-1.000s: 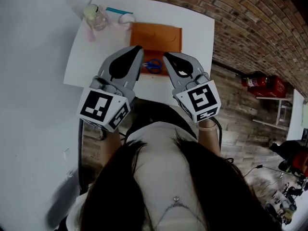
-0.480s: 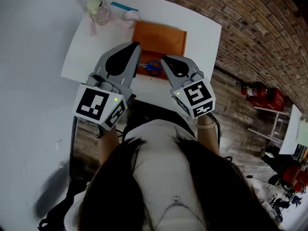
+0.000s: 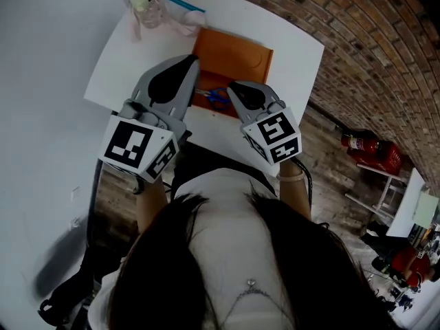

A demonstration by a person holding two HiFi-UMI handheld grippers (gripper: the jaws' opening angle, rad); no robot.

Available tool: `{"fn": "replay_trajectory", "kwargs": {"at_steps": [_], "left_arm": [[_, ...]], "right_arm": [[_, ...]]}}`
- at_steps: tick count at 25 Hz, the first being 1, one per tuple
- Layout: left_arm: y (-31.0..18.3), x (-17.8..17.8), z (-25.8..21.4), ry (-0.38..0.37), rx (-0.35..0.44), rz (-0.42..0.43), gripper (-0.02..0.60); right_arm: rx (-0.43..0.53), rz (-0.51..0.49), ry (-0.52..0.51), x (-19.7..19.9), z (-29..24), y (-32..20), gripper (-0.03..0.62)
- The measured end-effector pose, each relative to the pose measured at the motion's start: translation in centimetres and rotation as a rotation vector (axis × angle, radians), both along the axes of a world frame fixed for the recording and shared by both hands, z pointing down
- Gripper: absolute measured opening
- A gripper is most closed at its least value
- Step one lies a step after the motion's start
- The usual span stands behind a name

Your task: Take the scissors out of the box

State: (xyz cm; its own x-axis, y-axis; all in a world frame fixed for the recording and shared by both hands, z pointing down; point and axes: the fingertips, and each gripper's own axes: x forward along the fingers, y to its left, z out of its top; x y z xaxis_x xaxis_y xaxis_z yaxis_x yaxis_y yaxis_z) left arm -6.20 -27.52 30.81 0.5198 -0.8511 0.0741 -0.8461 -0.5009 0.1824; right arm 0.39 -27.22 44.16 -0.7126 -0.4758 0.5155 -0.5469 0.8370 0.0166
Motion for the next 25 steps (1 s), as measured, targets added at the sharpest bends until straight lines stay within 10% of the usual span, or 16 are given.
{"fn": "replay_trajectory", "kwargs": {"at_steps": [25], "left_arm": [[-3.7, -2.1, 2.2, 0.012, -0.048, -0.096, 0.0]], "right_arm": [[-0.174, -0.158, 0.181, -0.8, 8.1, -1.6, 0.057]]}}
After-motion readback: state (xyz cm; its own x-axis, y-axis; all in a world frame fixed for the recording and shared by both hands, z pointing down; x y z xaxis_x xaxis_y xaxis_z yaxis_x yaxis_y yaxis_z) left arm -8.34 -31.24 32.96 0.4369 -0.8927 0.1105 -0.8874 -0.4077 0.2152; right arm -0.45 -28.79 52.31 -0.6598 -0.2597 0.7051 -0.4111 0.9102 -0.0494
